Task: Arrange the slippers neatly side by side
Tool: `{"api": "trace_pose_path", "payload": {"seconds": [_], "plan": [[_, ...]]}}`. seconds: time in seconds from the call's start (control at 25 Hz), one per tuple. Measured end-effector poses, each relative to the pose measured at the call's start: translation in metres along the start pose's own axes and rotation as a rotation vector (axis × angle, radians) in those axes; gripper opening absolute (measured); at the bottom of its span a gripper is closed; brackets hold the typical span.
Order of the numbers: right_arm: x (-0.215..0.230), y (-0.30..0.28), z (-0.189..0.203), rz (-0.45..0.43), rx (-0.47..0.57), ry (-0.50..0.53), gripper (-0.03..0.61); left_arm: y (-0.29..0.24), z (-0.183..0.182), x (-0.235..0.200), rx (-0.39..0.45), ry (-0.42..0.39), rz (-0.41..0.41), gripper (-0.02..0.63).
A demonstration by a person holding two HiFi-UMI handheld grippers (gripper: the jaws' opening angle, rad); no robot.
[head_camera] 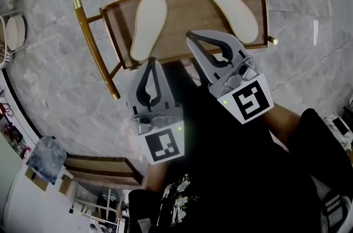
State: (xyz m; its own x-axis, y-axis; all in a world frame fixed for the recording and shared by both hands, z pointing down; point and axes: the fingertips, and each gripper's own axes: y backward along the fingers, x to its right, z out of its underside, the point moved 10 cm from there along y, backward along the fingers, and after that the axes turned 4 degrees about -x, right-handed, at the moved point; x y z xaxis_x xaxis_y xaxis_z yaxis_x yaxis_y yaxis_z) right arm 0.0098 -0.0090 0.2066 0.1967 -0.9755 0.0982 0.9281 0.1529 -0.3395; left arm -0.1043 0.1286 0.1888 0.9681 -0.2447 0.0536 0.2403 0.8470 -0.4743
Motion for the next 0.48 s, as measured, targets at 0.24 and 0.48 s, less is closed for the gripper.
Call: {"api": "trace_pose_path", "payload": {"seconds": [0.24, 0.48], "plan": [[0.001, -0.017, 0.010, 0.015, -0.019, -0.033, -0.002, -0.016, 0.010, -0.013, -0.044, -0.022, 0.036, 0.002], [-0.003, -0.024, 0.024, 0.011, -0.075, -0.047, -0.002, -0.025, 0.018, -0.034, -0.087, -0.011, 0.012, 0.002]]}}
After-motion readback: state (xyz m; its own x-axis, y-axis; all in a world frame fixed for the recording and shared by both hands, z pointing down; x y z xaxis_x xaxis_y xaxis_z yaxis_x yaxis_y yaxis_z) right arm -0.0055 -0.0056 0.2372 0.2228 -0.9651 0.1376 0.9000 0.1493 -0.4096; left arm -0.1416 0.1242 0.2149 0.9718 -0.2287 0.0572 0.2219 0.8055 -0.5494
